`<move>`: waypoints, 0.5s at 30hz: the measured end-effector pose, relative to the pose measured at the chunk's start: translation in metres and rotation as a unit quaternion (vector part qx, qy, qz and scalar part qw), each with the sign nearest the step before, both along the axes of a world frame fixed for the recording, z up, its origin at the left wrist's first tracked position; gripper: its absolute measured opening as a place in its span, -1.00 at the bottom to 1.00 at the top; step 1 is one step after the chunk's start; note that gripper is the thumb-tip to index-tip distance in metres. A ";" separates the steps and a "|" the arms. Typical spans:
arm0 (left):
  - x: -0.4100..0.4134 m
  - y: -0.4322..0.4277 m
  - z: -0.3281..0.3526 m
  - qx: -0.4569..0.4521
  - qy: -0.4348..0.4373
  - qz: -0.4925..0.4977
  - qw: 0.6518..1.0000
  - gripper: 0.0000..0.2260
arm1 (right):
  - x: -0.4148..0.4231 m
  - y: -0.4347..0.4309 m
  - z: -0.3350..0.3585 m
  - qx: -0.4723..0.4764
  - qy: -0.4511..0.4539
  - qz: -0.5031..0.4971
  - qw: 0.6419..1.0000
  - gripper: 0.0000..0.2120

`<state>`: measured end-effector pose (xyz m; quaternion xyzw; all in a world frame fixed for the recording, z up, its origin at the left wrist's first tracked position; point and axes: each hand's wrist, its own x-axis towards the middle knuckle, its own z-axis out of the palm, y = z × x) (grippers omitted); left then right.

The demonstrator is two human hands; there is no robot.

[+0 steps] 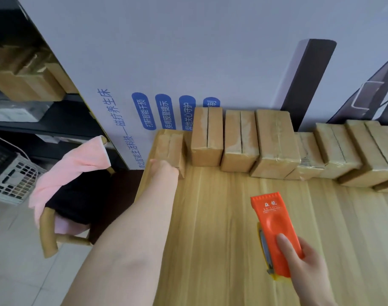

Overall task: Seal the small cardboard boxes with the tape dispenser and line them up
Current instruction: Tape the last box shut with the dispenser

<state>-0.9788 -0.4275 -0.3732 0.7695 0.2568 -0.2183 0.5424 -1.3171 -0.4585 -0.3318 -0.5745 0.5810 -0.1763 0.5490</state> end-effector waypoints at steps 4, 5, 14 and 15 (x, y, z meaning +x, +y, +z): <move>0.015 -0.030 0.012 -0.107 0.051 0.030 0.993 -0.60 | -0.014 -0.008 -0.011 -0.015 0.020 -0.002 1.000 -0.94; 0.019 -0.035 0.006 -0.127 0.060 0.020 0.990 -0.58 | -0.018 -0.009 -0.014 -0.015 0.019 -0.005 1.000 -0.95; -0.028 -0.011 -0.031 -0.047 -0.058 -0.049 0.996 -0.75 | -0.041 -0.026 -0.029 -0.104 0.141 0.088 0.981 -0.91; -0.047 -0.003 -0.036 -0.033 -0.091 -0.113 0.989 -0.80 | -0.044 -0.030 -0.033 -0.157 0.208 0.146 0.954 -0.85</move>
